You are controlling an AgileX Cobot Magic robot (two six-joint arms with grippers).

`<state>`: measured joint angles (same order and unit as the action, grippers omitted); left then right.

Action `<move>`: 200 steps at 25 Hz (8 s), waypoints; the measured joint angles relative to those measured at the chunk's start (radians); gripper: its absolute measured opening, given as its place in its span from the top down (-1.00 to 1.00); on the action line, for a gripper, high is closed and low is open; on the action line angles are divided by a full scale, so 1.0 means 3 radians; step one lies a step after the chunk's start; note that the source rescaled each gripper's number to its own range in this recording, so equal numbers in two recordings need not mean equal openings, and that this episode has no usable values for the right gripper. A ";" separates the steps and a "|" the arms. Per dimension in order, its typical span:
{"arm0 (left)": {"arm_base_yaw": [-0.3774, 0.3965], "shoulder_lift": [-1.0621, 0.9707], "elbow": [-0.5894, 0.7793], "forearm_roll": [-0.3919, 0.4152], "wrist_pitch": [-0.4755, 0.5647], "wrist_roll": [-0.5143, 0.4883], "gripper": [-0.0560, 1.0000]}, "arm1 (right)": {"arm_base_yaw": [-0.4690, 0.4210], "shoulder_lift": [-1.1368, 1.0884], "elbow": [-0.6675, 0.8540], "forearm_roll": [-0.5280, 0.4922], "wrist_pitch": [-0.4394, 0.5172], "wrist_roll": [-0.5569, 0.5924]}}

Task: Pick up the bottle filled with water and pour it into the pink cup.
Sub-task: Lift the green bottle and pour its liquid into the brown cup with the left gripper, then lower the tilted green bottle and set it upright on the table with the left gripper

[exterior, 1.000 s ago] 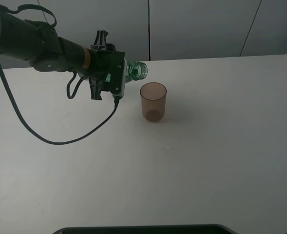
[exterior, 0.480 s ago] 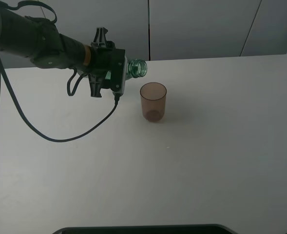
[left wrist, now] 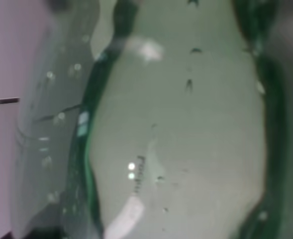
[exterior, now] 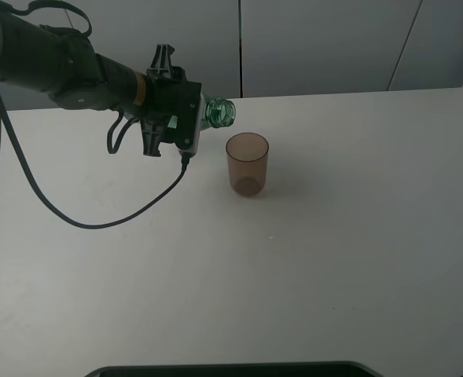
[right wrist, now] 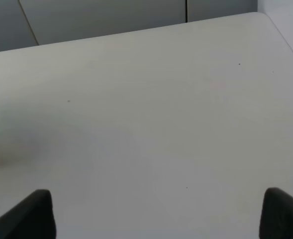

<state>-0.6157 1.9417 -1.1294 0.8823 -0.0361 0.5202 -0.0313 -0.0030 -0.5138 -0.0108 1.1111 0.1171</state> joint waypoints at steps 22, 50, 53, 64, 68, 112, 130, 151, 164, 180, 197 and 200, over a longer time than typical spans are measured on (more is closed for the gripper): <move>0.0000 0.0000 0.0000 0.0063 0.0143 0.0020 0.89 | 0.0000 0.0000 0.0000 0.0000 0.0000 0.0000; -0.0072 0.0000 -0.0002 0.0064 0.0457 0.0083 0.89 | 0.0000 0.0000 0.0000 0.0000 0.0000 0.0000; -0.0072 0.0000 -0.0002 0.0051 0.0457 0.0083 0.89 | 0.0000 0.0000 0.0000 0.0000 0.0000 0.0000; -0.0103 0.0000 -0.0016 0.0045 0.0489 0.0083 0.89 | 0.0000 0.0000 0.0000 0.0000 0.0000 0.0000; -0.0137 0.0000 -0.0117 0.0043 0.0570 0.0083 0.89 | 0.0000 0.0000 0.0000 0.0000 0.0000 0.0000; -0.0187 0.0000 -0.0196 0.0293 0.0697 0.0095 0.89 | 0.0000 0.0000 0.0000 0.0000 0.0000 0.0000; -0.0187 0.0000 -0.0196 0.0380 0.0697 0.0106 0.89 | 0.0000 0.0000 0.0000 0.0000 0.0000 0.0000; -0.0187 0.0000 -0.0196 0.0372 0.0570 0.0035 0.89 | 0.0000 0.0000 0.0000 0.0000 0.0000 0.0000; -0.0148 -0.0172 -0.0196 -0.0240 0.0030 -0.0794 0.89 | 0.0000 0.0000 0.0000 0.0000 0.0000 -0.0007; 0.0515 -0.0578 0.0423 -0.2315 -0.1569 -0.1554 0.89 | 0.0000 0.0000 0.0000 0.0000 0.0000 -0.0007; 0.0519 0.0019 0.1064 -0.3045 -0.2976 -0.1734 0.89 | 0.0000 0.0000 0.0000 0.0000 0.0000 -0.0007; 0.0519 0.0216 0.1064 -0.3075 -0.3145 -0.1780 0.89 | 0.0000 0.0000 0.0000 0.0000 0.0000 -0.0007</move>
<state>-0.4600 2.0065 -0.8101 -0.0402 -0.9796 -0.0138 -0.0313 -0.0030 -0.5138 -0.0108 1.1111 0.1151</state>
